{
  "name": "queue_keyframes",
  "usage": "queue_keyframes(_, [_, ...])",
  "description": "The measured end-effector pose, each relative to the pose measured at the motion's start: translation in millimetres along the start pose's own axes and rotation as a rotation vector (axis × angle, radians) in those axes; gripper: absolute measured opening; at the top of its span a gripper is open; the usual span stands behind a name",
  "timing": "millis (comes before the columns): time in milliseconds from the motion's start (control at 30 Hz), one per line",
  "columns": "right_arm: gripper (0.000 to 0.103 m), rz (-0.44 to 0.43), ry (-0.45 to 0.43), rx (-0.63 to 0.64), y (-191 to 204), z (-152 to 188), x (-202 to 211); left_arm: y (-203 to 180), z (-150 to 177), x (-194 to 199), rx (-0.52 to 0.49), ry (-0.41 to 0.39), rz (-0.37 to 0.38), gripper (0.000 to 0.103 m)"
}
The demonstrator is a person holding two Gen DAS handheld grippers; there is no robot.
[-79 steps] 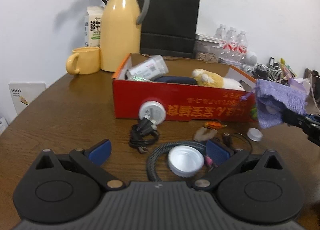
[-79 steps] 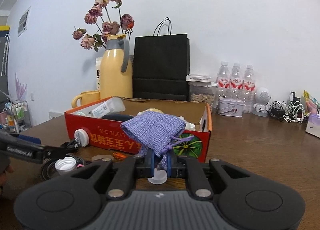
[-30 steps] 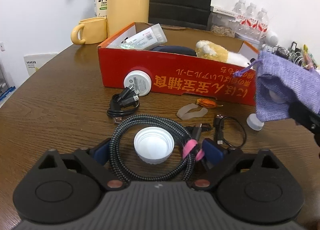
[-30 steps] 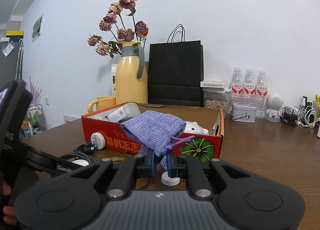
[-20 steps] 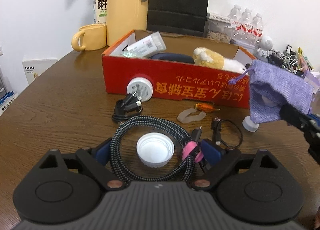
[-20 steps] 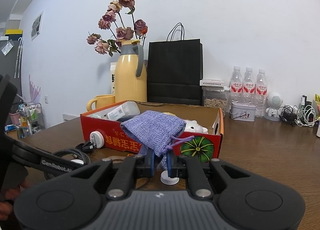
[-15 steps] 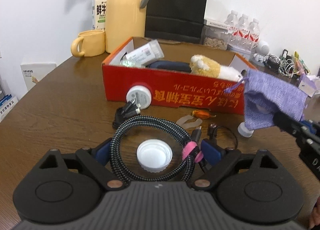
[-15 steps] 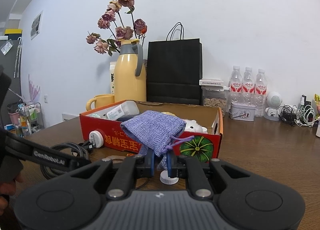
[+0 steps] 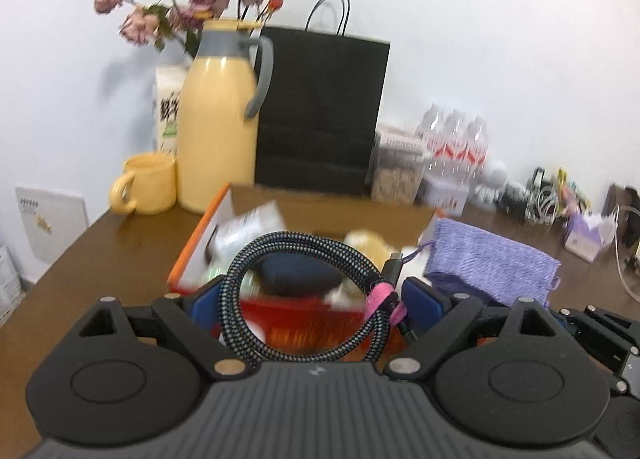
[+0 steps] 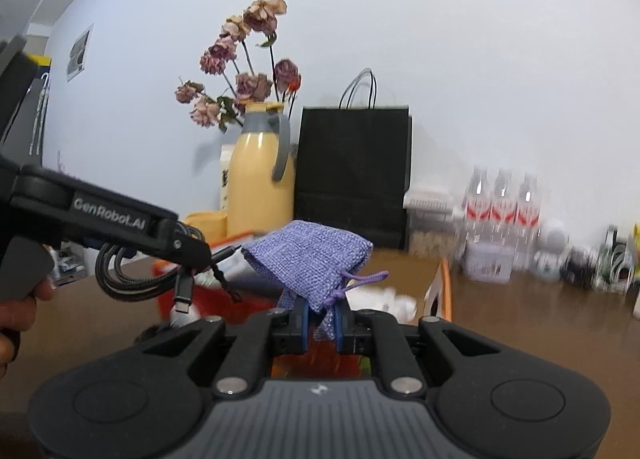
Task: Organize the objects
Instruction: 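Carry the purple bag and braided cable into the box and open both grippers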
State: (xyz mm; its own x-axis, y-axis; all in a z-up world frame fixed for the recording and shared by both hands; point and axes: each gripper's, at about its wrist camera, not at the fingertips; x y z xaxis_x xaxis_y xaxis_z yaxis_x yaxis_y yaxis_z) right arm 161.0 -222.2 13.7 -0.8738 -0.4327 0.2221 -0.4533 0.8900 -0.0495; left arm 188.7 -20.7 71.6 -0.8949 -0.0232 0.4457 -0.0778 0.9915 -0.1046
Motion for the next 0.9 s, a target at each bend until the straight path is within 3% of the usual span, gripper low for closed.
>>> queue_keyframes(300, [0.011,0.072,0.028,-0.016,-29,-30,-83,-8,-40,-72,0.046,-0.011,0.001,0.093])
queue_keyframes(500, [0.011,0.097,0.07,-0.116,-54,-27,-135,-9,-48,-123,0.064,0.013,-0.023,0.093])
queue_keyframes(733, [0.011,0.068,0.125,-0.17,-68,-11,-157,-9,-45,-150,0.035,0.044,-0.03,0.094])
queue_keyframes(800, [0.02,0.065,0.126,-0.187,-71,-10,-156,-9,-43,-151,0.035,0.036,-0.023,0.096])
queue_keyframes(833, [0.024,0.073,0.127,-0.192,-72,-9,-155,-9,-42,-149,0.035,0.026,-0.027,0.103])
queue_keyframes(867, [0.037,0.071,0.137,-0.196,-73,-8,-155,-10,-41,-146,0.029,0.011,-0.032,0.103])
queue_keyframes(900, [0.06,0.061,0.144,-0.203,-74,-7,-154,-11,-41,-144,0.02,-0.001,-0.038,0.103])
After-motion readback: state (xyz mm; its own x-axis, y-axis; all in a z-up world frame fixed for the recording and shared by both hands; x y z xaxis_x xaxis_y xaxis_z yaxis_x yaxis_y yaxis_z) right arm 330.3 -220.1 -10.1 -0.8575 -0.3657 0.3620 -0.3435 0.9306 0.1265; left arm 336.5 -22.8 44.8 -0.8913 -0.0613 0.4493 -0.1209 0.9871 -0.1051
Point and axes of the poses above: each gripper's, at about its wrist camera, not at the fingertips, and x roughly against the way its jaws point, y to its left, z to its underside, and after that the axes turned 4 degrees about -z, right-handed
